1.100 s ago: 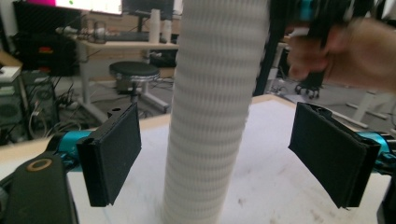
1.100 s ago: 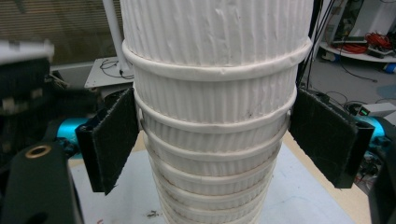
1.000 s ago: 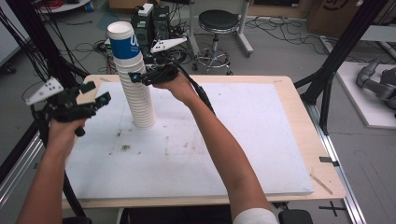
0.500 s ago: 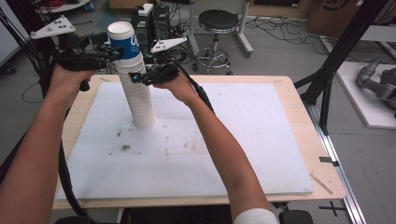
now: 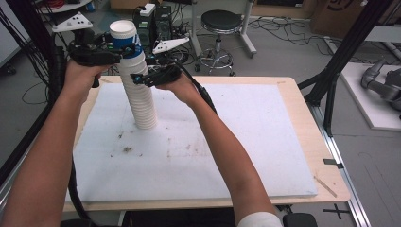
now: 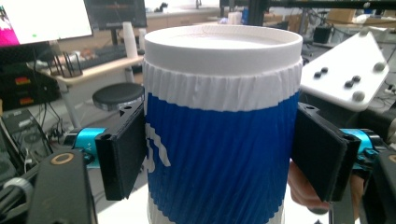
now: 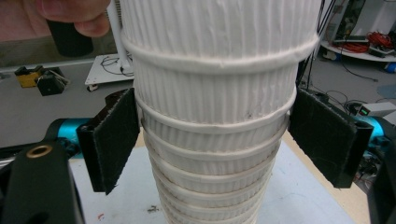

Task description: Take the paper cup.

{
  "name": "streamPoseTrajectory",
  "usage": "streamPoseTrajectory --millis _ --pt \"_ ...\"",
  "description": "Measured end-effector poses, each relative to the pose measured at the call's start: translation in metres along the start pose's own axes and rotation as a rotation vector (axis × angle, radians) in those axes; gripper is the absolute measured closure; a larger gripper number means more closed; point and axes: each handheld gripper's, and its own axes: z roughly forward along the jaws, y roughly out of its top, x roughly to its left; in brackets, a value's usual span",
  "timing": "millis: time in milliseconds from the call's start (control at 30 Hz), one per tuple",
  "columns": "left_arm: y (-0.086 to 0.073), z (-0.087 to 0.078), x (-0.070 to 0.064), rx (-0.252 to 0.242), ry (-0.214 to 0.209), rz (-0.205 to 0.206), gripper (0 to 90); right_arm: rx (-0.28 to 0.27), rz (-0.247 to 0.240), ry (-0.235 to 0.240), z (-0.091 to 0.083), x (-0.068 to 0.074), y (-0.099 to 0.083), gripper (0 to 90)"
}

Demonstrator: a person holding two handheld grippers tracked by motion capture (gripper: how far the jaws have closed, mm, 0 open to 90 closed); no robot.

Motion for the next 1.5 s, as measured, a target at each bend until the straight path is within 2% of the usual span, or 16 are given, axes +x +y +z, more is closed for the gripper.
streamPoseTrajectory --millis 167,300,400,567,633,667,700,767,867,900,933,1067,1233,1333,1467,1500 --pt "0.016 -0.010 0.002 -0.109 -0.003 -0.036 25.9 0.003 -0.003 0.001 -0.001 0.000 0.000 17.2" --pt "0.038 -0.020 -0.002 -0.144 0.019 -0.009 25.8 0.000 0.019 -0.005 0.000 0.001 -0.001 16.5" --pt "0.052 -0.028 -0.007 -0.180 0.024 0.000 25.8 0.013 0.014 -0.029 -0.004 0.001 -0.004 16.5" --pt "0.065 -0.038 -0.020 -0.189 -0.011 0.011 25.8 0.037 0.021 -0.039 -0.019 0.001 -0.010 16.6" --pt "0.066 -0.038 -0.028 -0.174 -0.038 0.014 25.8 0.055 0.009 -0.050 -0.040 0.000 -0.017 16.6" --pt "0.065 -0.037 -0.032 -0.169 -0.053 0.013 25.8 0.055 0.009 -0.050 -0.040 0.000 -0.017 16.6" --pt "0.060 -0.033 -0.042 -0.155 -0.082 0.016 25.8 0.065 0.006 -0.074 -0.058 -0.002 -0.022 16.6" --pt "0.056 -0.030 -0.047 -0.147 -0.098 0.014 25.8 0.065 0.006 -0.081 -0.064 -0.002 -0.023 16.6" --pt "0.043 -0.019 -0.060 -0.125 -0.143 0.008 25.8 0.067 0.007 -0.109 -0.089 -0.003 -0.031 16.6" --pt "0.038 -0.015 -0.064 -0.124 -0.156 0.002 25.8 0.069 0.007 -0.134 -0.106 -0.002 -0.036 16.6" --pt "0.033 -0.011 -0.068 -0.121 -0.168 0.001 25.8 0.069 0.007 -0.134 -0.106 -0.002 -0.036 16.6" --pt "0.015 0.004 -0.084 -0.114 -0.203 0.011 25.8 0.068 0.020 -0.176 -0.137 0.001 -0.050 16.6" --pt "-0.005 0.020 -0.095 -0.102 -0.225 0.014 25.8 0.106 0.023 -0.204 -0.165 0.007 -0.075 16.6" --pt "-0.016 0.028 -0.097 -0.094 -0.233 0.001 25.8 0.115 0.048 -0.213 -0.181 0.011 -0.090 16.6" --pt "-0.031 0.037 -0.102 -0.078 -0.242 -0.004 25.8 0.115 0.066 -0.243 -0.201 0.015 -0.106 16.6" --pt "-0.033 0.038 -0.102 -0.076 -0.241 0.000 25.8 0.096 0.069 -0.243 -0.205 0.017 -0.110 16.6"
